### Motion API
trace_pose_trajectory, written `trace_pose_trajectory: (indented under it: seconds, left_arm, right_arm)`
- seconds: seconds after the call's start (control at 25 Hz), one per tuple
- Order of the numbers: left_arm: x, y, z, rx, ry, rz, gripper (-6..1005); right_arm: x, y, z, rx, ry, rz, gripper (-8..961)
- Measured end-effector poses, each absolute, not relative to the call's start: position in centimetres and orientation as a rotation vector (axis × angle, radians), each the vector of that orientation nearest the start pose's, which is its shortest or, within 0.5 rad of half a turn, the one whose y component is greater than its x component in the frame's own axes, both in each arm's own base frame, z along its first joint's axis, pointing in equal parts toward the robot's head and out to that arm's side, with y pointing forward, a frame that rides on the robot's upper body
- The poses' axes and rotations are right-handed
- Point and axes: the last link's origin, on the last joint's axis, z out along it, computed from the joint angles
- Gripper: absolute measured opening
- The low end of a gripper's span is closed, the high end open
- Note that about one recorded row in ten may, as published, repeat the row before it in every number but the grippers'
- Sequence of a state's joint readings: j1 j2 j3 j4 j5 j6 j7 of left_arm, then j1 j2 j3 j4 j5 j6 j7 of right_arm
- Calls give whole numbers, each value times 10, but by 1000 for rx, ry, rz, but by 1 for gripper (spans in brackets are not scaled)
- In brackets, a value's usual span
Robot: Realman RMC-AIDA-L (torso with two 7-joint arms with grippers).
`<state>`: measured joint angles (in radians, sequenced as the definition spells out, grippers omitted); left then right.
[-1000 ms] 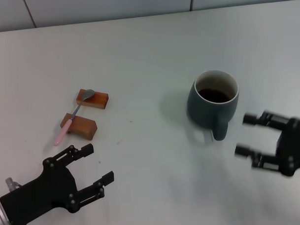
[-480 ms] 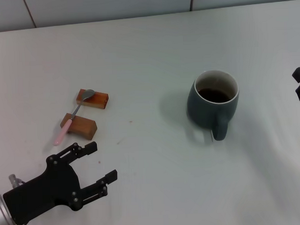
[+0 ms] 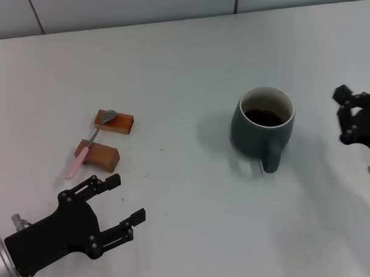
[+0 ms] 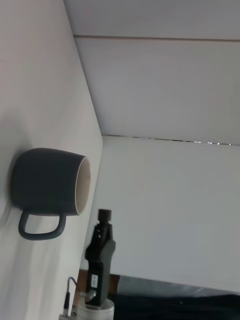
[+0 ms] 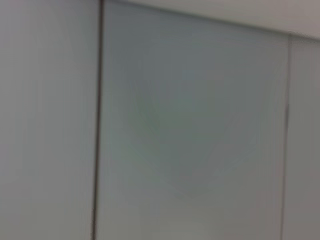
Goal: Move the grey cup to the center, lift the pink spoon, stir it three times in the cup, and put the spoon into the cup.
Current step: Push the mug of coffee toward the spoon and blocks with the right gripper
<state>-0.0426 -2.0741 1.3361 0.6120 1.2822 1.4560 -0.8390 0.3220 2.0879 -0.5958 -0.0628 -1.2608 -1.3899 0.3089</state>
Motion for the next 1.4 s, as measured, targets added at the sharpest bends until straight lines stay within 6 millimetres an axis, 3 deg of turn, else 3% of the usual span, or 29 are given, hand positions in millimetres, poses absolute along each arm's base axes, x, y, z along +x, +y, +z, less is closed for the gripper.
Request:
trace_pose_trajectory:
  seconds: [0.52,1.4]
  left_arm:
    - [-311,204,-45,-2537,-423,-861,786]
    - [-309,204,-44,-2540,-418,-869,787]
  right_arm:
    - [329,285,-56,-2060,449,664,47]
    - [277,307,-103,-2302,435,695,49]
